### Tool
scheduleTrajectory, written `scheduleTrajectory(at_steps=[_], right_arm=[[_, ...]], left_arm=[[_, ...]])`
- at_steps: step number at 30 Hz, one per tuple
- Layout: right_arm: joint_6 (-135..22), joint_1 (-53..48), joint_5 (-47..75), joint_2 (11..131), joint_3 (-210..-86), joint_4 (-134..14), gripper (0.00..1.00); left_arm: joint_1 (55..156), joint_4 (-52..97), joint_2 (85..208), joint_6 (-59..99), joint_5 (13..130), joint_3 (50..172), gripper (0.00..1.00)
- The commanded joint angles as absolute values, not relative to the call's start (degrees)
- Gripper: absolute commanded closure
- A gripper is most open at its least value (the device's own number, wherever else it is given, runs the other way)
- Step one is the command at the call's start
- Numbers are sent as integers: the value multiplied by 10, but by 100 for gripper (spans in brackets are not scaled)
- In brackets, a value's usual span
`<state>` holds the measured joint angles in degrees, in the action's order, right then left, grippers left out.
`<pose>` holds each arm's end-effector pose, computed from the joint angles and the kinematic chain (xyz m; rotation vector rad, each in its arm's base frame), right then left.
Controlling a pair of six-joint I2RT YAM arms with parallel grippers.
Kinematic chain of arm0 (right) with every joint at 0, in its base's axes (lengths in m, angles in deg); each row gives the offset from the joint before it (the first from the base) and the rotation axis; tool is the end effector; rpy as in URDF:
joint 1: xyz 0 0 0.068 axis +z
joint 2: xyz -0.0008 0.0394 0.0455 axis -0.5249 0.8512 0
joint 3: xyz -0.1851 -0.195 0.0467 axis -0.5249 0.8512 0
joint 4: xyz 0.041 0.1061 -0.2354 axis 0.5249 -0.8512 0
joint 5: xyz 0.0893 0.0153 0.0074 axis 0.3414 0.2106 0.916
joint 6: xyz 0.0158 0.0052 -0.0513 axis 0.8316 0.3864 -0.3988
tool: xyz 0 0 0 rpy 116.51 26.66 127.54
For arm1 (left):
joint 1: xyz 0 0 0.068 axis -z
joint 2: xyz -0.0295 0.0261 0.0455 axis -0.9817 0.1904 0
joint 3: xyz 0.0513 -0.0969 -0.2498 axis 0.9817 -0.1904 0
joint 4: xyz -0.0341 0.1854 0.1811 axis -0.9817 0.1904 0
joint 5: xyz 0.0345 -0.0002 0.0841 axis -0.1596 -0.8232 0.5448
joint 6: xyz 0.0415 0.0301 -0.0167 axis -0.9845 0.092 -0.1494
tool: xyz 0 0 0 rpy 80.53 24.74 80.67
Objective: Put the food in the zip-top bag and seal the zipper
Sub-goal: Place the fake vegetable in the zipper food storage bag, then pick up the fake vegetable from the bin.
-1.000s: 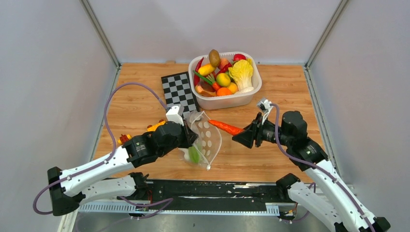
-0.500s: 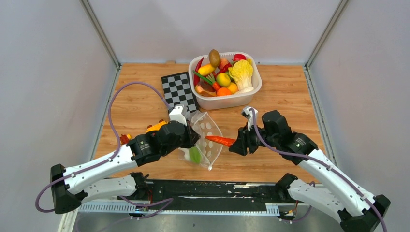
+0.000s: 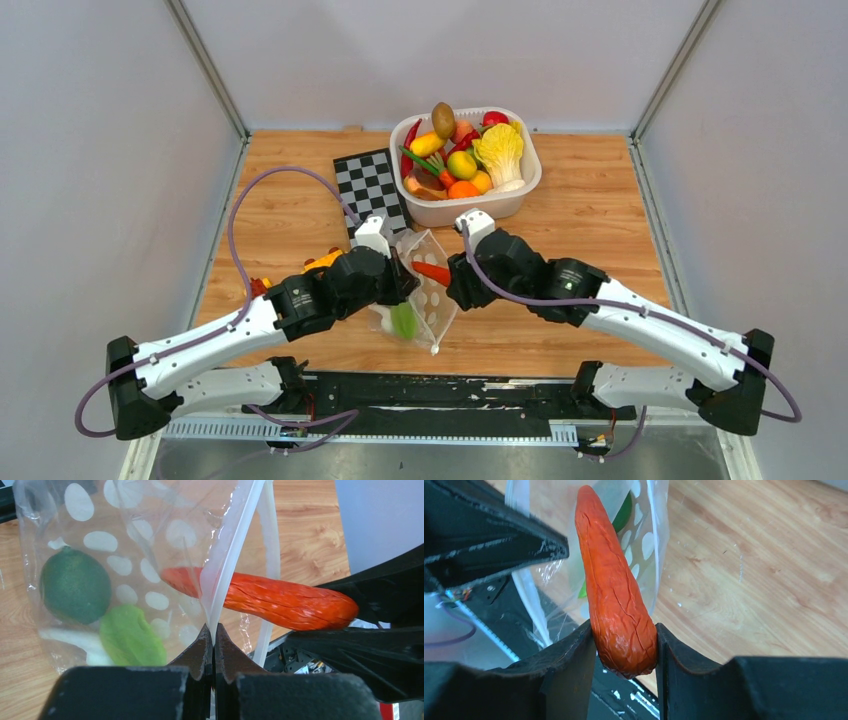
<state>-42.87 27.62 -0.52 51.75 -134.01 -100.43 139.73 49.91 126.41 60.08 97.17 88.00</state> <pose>0.1173 0.1894 0.3316 -0.7260 2.2510 0.5720 0.1130 -0.1795 0.3072 -0.0159 2.2093 -0.8400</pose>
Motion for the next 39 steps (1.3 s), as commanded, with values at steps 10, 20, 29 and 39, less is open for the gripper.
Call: scheduleTrajectory(at_steps=[10,20,29,39], right_arm=[[-410,354,-181,653,-1435,-953,66],[-440,354,-150,670,-1417,-857,41],[-463,350,-37,600,-1355,-762,33],[-533,346,-57,450,-1305,-699,30]], left_arm=[[1396,476,1245,596,967,903,100],[1396,491,1191,606,1008,885,100],[1396,501,1165,613,1039,869,100],[1397,500,1164,616,1046,859,100]])
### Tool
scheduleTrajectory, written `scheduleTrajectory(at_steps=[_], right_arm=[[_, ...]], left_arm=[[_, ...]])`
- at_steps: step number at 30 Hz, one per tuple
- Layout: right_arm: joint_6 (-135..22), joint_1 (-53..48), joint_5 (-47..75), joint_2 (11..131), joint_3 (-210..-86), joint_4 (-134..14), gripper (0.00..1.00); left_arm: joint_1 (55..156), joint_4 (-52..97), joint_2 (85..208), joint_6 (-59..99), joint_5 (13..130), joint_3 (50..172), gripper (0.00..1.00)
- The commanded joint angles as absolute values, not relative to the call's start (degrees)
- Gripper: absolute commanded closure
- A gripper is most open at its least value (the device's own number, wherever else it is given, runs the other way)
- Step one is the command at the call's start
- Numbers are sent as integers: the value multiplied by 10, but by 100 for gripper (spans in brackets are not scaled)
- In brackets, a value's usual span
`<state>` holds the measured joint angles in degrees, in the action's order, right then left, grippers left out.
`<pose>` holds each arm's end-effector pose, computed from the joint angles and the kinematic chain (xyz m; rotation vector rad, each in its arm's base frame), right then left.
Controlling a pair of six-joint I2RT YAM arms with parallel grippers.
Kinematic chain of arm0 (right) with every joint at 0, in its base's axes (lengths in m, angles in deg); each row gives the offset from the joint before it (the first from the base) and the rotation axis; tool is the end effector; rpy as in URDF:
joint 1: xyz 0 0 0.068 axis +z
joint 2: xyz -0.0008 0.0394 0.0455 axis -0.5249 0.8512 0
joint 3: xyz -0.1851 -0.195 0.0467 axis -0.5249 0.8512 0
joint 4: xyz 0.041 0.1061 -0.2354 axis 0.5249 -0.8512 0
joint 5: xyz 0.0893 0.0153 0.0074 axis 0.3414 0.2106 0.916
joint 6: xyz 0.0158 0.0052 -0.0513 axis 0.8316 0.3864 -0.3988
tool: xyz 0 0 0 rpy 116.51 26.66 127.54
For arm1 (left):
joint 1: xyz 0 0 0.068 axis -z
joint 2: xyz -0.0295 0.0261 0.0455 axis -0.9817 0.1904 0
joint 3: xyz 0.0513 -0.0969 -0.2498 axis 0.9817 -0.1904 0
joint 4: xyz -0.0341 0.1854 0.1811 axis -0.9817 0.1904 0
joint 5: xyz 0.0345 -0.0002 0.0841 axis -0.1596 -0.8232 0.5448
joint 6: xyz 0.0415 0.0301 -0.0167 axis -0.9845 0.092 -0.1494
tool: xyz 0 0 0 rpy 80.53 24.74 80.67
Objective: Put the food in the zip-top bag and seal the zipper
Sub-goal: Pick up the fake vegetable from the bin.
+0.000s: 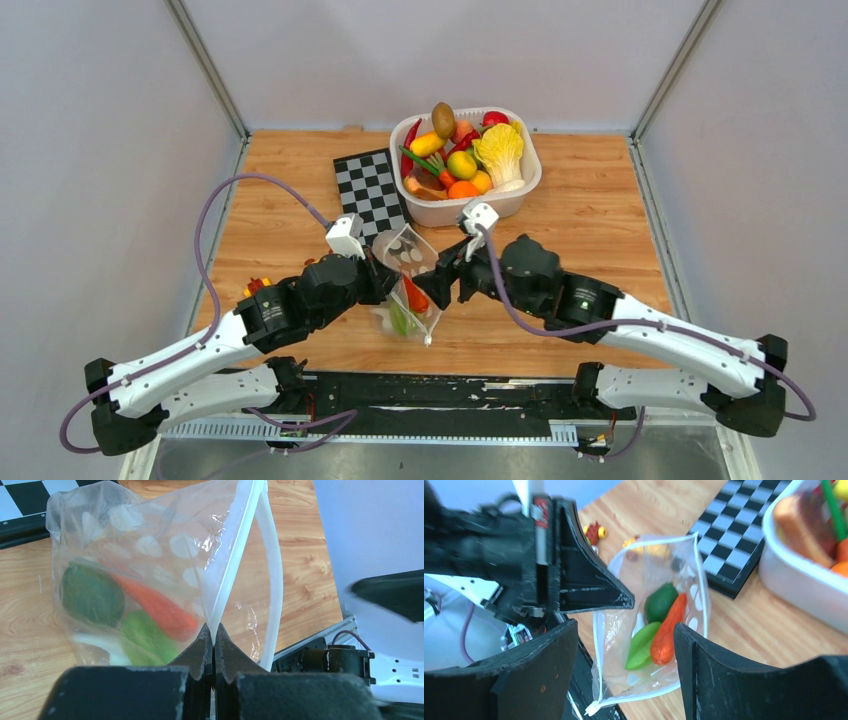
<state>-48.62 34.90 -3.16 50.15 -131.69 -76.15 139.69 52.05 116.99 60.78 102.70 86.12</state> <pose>0.1004 0.2171 0.3637 -0.7537 1.8188 0.8043 0.0982 -0.1464 0.3216 -0.1132 2.0888 -0.8505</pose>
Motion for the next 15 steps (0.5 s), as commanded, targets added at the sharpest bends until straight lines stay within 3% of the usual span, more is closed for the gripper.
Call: scheduleTrajectory(at_steps=[1,7,15], right_arm=[[-543,342,-76,442,-1303,-696,29],[-576,263,-146,483,-1352,-753,28],[-593,70,-36,626,-1428,-766,26]], left_arm=[[1396,499,1164,616,1046,859,100],[1397,497,1168,614,1038,859,100],[1396,508,1156,611,1036,857,100]])
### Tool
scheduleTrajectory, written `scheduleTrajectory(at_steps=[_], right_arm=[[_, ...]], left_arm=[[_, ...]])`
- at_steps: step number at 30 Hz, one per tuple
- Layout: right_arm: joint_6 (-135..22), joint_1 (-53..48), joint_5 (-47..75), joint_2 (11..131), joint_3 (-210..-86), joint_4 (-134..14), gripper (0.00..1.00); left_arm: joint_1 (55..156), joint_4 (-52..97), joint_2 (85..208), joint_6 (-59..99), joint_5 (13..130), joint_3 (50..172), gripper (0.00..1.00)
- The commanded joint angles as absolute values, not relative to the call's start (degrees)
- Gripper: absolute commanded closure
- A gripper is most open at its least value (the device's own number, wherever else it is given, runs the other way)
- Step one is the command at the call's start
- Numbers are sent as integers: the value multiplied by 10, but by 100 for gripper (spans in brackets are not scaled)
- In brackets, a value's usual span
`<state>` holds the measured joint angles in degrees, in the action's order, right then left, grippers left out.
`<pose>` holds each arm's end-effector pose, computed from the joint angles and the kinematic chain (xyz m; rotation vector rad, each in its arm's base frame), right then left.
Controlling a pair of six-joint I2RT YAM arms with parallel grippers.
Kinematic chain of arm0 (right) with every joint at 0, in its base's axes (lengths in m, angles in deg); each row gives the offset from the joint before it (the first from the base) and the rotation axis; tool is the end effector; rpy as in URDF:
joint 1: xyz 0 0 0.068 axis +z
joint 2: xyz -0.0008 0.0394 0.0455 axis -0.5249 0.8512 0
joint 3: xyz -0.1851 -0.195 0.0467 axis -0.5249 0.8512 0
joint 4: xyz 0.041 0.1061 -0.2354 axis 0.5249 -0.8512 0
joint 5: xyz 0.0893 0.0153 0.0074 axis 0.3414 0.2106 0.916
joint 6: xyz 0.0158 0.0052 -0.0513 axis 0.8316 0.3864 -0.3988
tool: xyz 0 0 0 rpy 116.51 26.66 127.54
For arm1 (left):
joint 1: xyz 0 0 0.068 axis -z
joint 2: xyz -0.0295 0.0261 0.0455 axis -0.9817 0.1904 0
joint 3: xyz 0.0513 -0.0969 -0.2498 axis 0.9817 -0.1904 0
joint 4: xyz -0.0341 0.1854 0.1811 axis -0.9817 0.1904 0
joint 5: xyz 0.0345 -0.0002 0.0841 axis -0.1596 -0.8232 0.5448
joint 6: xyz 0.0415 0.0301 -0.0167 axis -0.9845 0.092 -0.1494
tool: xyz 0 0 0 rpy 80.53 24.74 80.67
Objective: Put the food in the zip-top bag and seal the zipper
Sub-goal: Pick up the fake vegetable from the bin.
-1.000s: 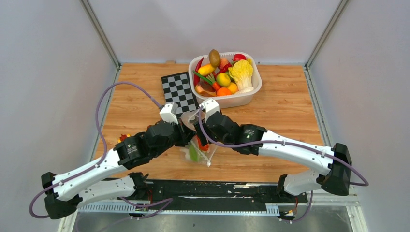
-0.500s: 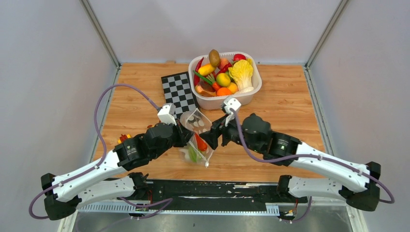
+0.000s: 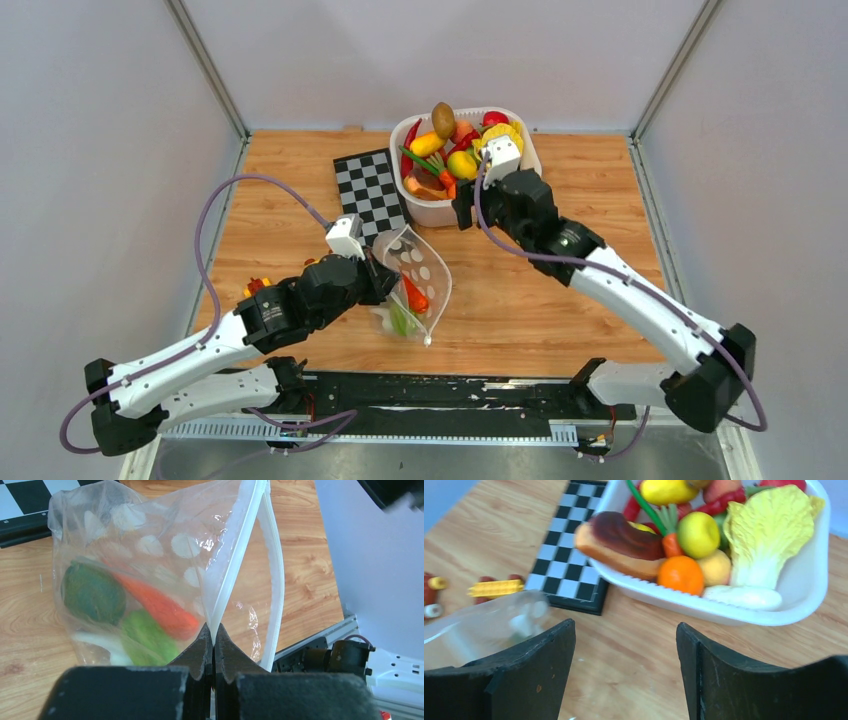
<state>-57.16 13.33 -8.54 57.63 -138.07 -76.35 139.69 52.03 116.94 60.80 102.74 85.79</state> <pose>0.1971 0.1843 0.3719 -0.4691 1.8587 0.3603 0.0982 -0.1463 0.3198 -0.1129 2.0922 -0.8462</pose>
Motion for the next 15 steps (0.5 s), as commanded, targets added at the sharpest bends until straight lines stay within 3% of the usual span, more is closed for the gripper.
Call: scheduleTrajectory(at_steps=[1,7,15], right_arm=[[-591,53,-34,649,-1442,-764,26],[-572,-22,20,778,-1530,-735,26],[-593,-45,43,951,-1688,-730,21]], left_arm=[[1396,510,1155,611,1036,857,100],[1396,523,1144,607,1042,857,100],[1396,533,1130,603,1051,852,100]])
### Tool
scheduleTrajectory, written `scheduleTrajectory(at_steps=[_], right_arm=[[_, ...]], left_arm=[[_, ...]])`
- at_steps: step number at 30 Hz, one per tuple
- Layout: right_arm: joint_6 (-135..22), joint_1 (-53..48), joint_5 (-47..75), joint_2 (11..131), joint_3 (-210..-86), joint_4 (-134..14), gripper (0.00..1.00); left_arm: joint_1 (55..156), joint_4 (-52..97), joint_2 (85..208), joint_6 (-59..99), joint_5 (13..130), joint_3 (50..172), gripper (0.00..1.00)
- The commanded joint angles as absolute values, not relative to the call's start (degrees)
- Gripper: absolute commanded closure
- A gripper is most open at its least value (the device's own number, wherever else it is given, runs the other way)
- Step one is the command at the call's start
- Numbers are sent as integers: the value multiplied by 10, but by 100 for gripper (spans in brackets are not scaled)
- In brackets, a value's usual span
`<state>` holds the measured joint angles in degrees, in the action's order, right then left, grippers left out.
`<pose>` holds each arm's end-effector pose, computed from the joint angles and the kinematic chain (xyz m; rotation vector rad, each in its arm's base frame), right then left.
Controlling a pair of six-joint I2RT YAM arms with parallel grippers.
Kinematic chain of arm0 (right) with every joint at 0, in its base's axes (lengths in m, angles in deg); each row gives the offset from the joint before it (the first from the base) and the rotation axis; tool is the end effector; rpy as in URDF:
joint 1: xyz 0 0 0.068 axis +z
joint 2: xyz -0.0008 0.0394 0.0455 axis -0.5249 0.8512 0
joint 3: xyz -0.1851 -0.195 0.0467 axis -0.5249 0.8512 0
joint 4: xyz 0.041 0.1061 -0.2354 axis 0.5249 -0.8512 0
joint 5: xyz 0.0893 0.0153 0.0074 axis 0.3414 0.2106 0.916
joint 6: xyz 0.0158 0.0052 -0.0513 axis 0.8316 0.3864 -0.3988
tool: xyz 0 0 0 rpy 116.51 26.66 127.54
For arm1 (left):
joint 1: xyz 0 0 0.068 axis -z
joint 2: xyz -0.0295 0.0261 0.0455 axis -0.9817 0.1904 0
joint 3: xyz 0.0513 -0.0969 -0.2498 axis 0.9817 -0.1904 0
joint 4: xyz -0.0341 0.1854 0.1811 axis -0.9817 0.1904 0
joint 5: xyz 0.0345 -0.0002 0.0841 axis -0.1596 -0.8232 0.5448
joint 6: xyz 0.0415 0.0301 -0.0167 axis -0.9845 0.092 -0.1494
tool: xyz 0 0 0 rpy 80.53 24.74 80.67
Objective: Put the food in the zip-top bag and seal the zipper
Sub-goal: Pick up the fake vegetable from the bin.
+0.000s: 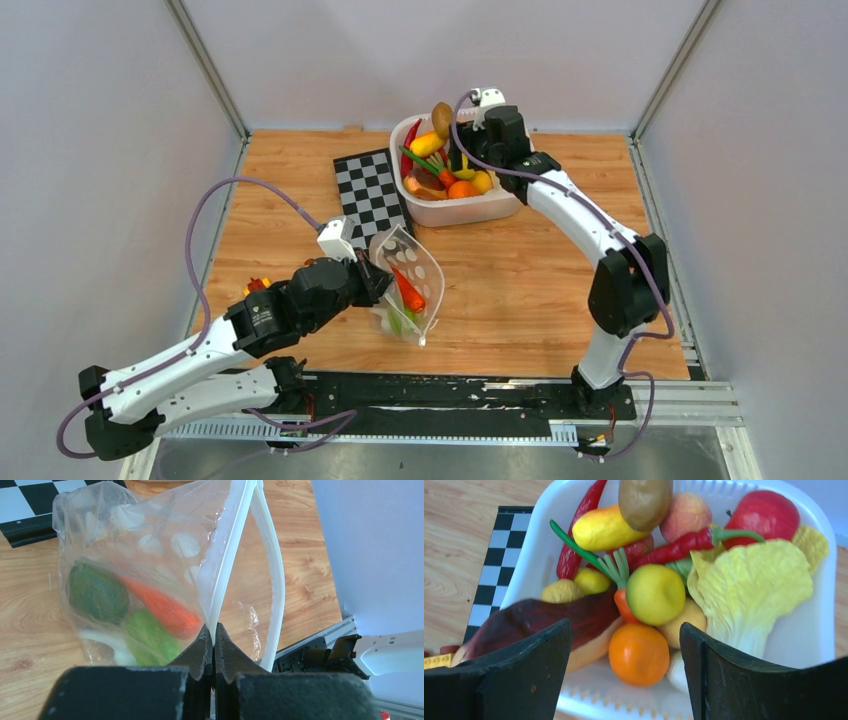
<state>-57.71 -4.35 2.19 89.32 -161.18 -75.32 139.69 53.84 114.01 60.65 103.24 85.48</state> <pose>0.3681 0.1873 0.3368 -0.3423 2.0264 0.2882 0.0925 -0.1356 0.3227 -0.1193 2.0765 -0.8498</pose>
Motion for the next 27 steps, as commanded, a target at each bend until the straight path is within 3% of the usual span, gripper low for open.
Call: scheduleTrajectory(at_steps=[1,17,27], right_arm=[[-596,-47,44,971,-1709,-729,21],[-655,-76,53,1204,-1945,-662,18],[-638,-78,98,1294,-2045,-676,41]], left_arm=[[1396,532,1130,603,1050,852,100],[1396,535,1150,576,1046,861,100],[1396,538,1151,575,1048,864,100]])
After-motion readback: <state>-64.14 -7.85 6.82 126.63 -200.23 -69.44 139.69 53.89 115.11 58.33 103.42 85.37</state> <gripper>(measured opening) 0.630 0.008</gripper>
